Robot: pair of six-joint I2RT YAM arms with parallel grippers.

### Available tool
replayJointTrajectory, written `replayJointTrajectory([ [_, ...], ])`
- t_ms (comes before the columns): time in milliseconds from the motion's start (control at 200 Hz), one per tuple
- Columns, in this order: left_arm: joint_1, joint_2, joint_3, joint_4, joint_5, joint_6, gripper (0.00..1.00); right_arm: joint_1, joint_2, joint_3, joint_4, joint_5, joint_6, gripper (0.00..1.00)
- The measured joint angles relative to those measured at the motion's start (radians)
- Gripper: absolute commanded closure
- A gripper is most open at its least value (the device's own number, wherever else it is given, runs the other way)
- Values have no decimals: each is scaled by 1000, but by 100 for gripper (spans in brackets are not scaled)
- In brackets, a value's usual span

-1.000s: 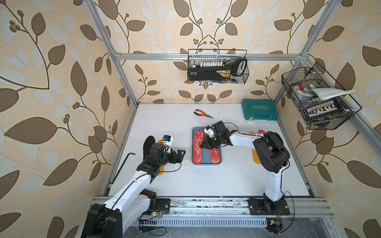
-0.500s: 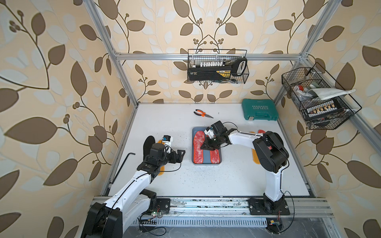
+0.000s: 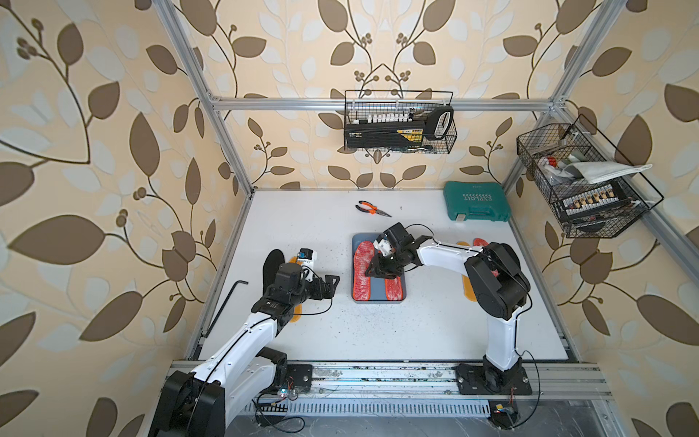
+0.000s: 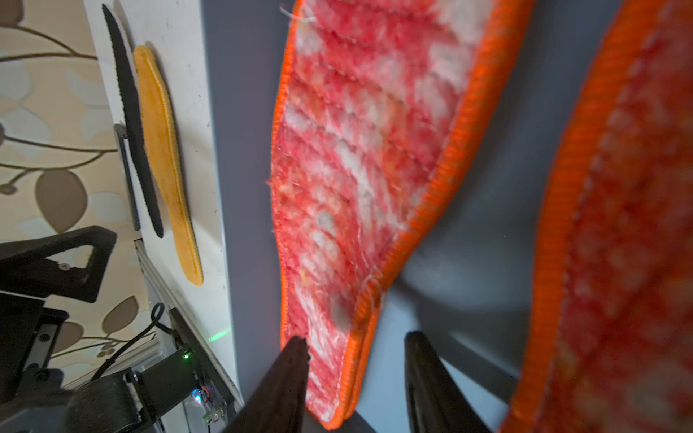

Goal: Put the insoles into the storage box
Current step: Place the insole in the storage box, then pick up the insole from the center of the board.

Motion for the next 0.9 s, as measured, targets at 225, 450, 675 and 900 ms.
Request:
replayJointTrajectory([
  [225, 0, -32, 0, -23, -8, -9, 1, -9, -162, 12, -114, 141, -74, 44],
  [450, -81, -65, 92, -63, -50, -34, 1, -216, -393, -66, -137, 406, -143, 37],
  [675, -357, 262, 402, -18, -108, -1, 4, -589, -392, -132, -190, 639, -155, 39],
  [900, -529, 572, 550, 18, -97, 7, 7, -850, -366, -191, -160, 556, -158, 44],
])
